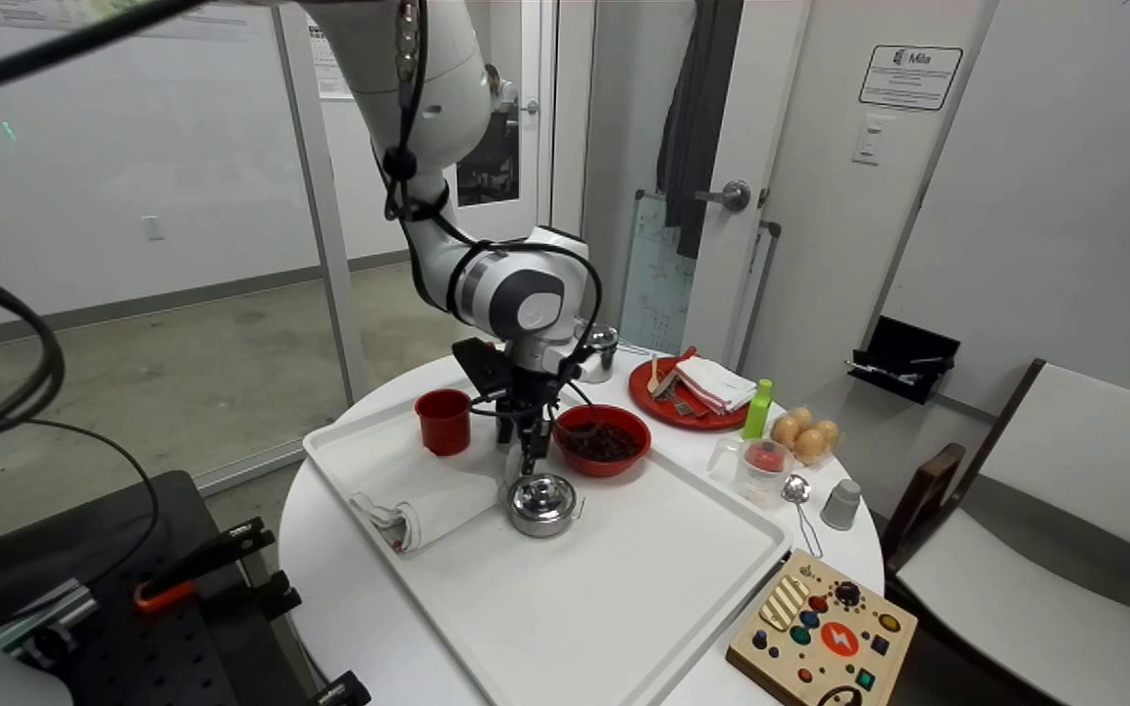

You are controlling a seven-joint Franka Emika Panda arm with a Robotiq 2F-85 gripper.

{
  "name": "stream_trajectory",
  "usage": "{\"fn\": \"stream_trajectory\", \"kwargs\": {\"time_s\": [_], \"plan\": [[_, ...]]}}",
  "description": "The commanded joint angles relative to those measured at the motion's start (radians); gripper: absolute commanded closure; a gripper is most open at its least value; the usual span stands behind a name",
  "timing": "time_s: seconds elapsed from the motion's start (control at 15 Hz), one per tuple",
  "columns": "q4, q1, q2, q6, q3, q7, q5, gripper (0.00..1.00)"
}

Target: Put the white salt shaker inside the red mug

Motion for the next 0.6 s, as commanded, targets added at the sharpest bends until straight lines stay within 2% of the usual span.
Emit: {"fn": "stream_trajectory", "kwargs": {"time_s": [0.0, 0.4, 0.53], "plan": [[0.033, 0.01, 0.023, -0.002, -0.007, -0.003, 0.017, 0.42], [0.041, 0.011, 0.026, -0.004, -0.009, -0.003, 0.015, 0.85], [0.042, 0.012, 0.025, -0.005, -0.009, -0.004, 0.013, 0.82]]}}
